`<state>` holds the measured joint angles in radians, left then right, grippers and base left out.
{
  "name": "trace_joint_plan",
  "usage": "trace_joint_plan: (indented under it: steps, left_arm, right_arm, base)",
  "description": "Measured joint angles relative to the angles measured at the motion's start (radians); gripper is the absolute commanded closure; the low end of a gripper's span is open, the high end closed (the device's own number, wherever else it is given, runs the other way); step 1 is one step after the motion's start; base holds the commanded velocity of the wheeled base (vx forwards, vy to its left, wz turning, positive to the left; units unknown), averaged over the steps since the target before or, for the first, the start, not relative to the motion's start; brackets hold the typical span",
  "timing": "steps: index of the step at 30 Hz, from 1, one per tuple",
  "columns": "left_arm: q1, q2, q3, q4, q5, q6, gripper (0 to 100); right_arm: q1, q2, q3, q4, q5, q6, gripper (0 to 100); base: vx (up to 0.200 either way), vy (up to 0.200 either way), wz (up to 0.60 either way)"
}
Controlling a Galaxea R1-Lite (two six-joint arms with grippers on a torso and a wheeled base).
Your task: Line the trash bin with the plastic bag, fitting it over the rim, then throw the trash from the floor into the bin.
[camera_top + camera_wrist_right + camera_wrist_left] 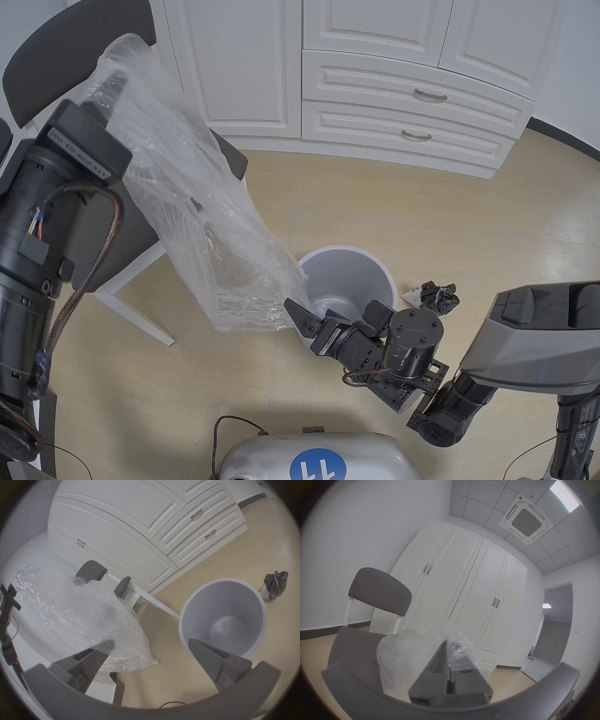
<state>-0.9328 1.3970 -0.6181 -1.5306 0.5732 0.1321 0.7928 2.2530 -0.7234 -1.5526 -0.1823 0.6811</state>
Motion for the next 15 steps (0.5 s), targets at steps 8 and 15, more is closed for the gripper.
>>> trace_joint_plan:
  steps: [8, 15]
  left_arm:
    - [-0.004, 0.0, -0.003, 0.0, 0.0, 0.0, 100]
    - [-0.005, -0.001, -0.003, 0.0, 0.001, 0.0, 100]
  right_arm:
    - [0.036, 0.046, -0.064, 0.0, -0.063, 0.018, 0]
    - [0.042, 0.074, -0.1, 0.0, -0.083, 0.019, 0]
  base:
    - [0.0, 0.0, 0.0]
    - [0.0, 0.0, 0.0]
